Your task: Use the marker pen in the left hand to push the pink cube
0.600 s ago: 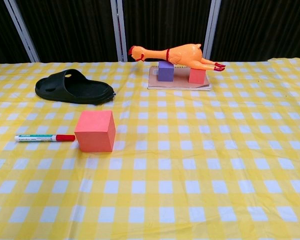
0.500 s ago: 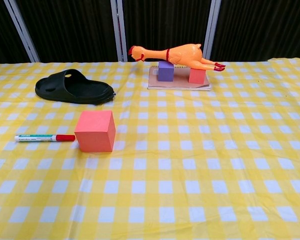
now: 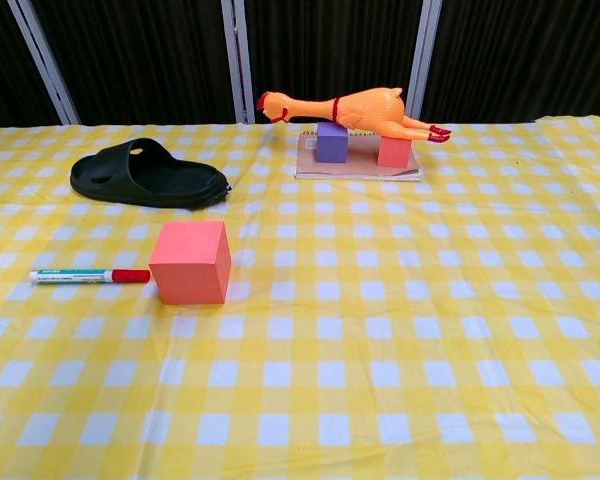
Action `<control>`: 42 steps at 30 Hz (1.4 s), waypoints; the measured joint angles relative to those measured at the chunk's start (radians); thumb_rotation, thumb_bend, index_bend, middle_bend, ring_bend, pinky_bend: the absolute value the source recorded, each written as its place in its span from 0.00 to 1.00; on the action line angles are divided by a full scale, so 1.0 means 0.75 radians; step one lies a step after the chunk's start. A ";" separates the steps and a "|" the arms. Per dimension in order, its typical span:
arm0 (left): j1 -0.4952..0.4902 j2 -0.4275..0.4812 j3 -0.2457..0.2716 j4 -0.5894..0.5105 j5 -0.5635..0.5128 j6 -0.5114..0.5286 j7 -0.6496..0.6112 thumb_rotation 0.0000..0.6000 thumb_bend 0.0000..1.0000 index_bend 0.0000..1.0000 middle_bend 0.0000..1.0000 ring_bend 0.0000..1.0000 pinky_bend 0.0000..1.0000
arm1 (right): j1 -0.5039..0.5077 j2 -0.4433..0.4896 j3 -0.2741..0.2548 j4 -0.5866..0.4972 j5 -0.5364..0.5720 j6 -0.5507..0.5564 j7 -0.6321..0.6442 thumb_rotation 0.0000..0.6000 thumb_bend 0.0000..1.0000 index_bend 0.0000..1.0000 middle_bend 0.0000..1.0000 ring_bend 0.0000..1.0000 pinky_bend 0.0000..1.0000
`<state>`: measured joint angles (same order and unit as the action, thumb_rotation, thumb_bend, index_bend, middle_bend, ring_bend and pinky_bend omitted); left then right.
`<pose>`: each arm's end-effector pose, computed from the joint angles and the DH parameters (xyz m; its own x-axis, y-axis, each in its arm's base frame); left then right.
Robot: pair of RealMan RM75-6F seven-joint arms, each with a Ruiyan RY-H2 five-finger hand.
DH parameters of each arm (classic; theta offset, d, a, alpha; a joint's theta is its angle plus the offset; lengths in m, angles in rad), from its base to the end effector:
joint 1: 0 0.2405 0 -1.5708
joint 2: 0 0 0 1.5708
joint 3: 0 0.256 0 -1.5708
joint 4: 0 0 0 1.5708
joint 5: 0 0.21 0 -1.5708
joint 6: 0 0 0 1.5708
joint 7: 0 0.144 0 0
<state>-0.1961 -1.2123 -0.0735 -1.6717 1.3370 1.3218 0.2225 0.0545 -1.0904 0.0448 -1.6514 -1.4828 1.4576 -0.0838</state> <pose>-0.2936 0.2149 0.1111 0.4350 0.1317 0.8908 0.8982 0.0062 -0.4395 -0.3148 -0.1699 0.1611 0.4585 -0.0500 0.8873 -0.8873 0.0299 0.4602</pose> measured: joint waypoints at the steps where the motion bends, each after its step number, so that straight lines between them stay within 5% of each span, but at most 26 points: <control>1: -0.012 -0.004 -0.005 -0.004 -0.016 -0.021 0.017 1.00 0.17 0.21 0.01 0.00 0.12 | 0.000 0.001 -0.001 0.001 -0.002 0.000 0.002 1.00 0.38 0.00 0.00 0.00 0.00; 10: -0.177 -0.133 -0.084 0.017 -0.228 -0.203 0.229 1.00 0.29 0.41 0.08 0.00 0.14 | 0.001 0.003 -0.002 0.005 -0.007 0.000 0.016 1.00 0.38 0.00 0.00 0.00 0.00; 23: -0.393 -0.374 -0.163 0.221 -0.549 -0.342 0.486 1.00 0.31 0.43 0.09 0.00 0.14 | 0.003 0.004 0.000 0.009 -0.010 0.002 0.030 1.00 0.38 0.00 0.00 0.00 0.00; 42: -0.497 -0.543 -0.134 0.411 -0.675 -0.382 0.539 1.00 0.38 0.49 0.10 0.01 0.14 | 0.002 0.004 0.001 0.009 -0.012 0.005 0.052 1.00 0.38 0.00 0.00 0.00 0.00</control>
<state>-0.5688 -1.6196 -0.1738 -1.3635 0.8307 1.0353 0.6268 0.0560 -1.0871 0.0454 -1.6446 -1.4917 1.4613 -0.0448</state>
